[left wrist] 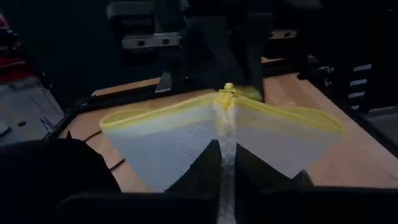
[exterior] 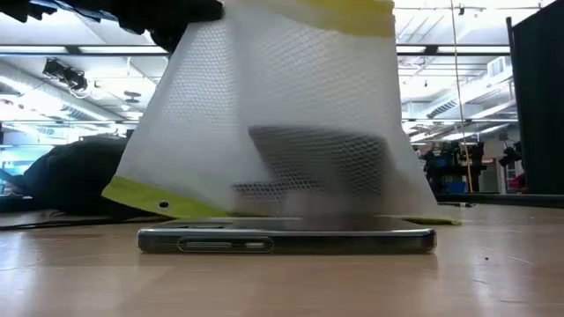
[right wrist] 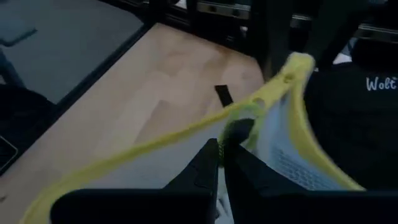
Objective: Unpack backpack
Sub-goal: Close the zip bag
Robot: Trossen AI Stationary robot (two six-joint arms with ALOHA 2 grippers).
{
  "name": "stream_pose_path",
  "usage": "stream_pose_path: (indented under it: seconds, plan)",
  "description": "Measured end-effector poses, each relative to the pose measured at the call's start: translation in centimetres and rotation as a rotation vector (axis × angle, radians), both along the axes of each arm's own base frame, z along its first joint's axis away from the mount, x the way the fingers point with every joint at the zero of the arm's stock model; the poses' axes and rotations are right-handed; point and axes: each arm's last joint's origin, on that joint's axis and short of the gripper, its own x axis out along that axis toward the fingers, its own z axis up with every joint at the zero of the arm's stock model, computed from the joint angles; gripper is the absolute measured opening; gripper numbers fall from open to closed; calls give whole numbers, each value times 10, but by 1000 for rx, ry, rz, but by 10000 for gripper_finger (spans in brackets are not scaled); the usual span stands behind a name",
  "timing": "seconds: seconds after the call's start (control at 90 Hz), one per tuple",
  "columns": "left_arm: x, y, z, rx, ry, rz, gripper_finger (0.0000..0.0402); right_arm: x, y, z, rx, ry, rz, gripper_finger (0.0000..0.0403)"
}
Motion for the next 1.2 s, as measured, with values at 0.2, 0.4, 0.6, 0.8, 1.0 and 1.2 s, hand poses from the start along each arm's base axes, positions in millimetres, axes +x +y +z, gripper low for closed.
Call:
stream_pose_path:
  seconds: [0.2, 0.4, 0.6, 0.8, 1.0, 1.2]
  plan:
    - [0, 1, 1, 30, -6, 33, 0, 1, 0, 1, 9, -11, 10, 0]
    - [0, 1, 1, 30, -6, 34, 0, 2, -1, 3, 8, -30, -5, 0]
    - [0, 1, 1, 30, -6, 34, 0, 5, -4, 8, 19, -86, -8, 4]
    - [0, 1, 1, 29, -6, 34, 0, 7, -11, 8, 42, -81, 20, 19]
    - [0, 1, 1, 28, -8, 34, 0, 8, -14, 8, 60, -76, 48, 40]
    - [0, 1, 3, 18, -26, 34, 0, 8, -17, 6, 71, -47, 77, 48]
